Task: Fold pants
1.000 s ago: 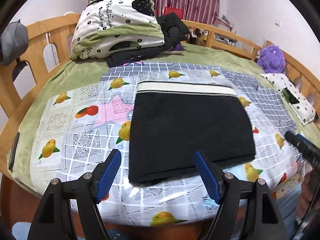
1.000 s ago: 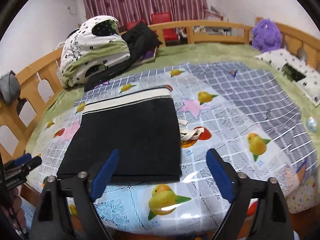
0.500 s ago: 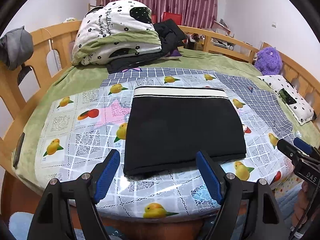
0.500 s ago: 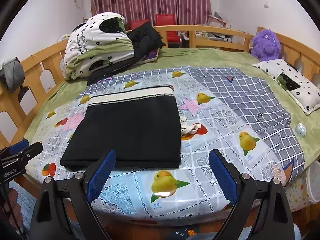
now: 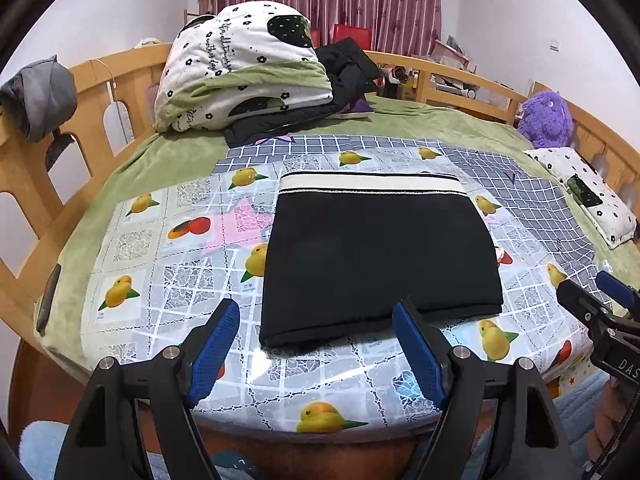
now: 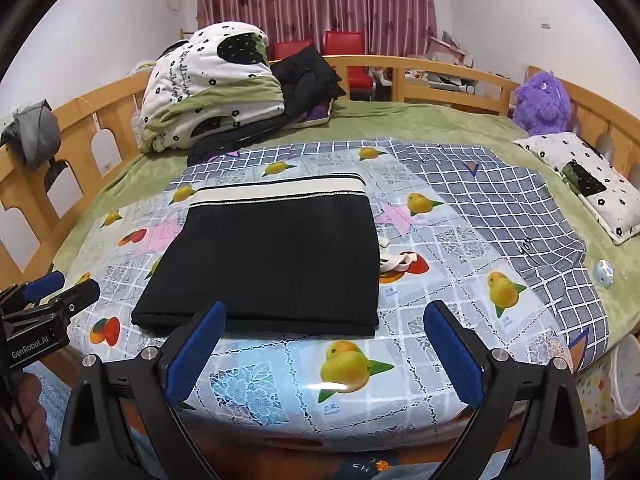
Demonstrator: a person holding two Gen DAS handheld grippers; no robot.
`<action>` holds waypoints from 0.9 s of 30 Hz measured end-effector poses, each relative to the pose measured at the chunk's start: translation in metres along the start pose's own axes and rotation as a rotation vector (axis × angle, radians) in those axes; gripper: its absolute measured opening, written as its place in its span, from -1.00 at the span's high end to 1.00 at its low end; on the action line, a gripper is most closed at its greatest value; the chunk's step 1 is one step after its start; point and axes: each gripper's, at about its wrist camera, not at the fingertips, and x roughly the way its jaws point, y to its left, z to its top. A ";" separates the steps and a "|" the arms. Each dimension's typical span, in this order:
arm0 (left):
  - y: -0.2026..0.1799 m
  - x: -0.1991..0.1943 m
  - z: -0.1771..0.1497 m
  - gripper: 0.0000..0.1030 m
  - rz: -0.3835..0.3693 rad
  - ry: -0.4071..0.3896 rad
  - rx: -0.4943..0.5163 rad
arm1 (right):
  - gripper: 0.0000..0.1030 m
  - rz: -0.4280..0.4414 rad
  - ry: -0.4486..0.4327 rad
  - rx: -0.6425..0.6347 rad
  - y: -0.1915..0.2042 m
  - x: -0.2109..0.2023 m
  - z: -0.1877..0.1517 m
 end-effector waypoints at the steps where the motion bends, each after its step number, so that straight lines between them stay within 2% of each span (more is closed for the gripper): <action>1: 0.000 0.000 0.000 -0.51 0.001 -0.001 0.000 | -0.91 0.000 -0.001 -0.002 0.001 -0.001 0.000; 27: 0.004 -0.008 -0.001 -0.51 0.023 -0.024 -0.005 | -0.91 0.006 -0.017 0.000 0.013 -0.008 0.001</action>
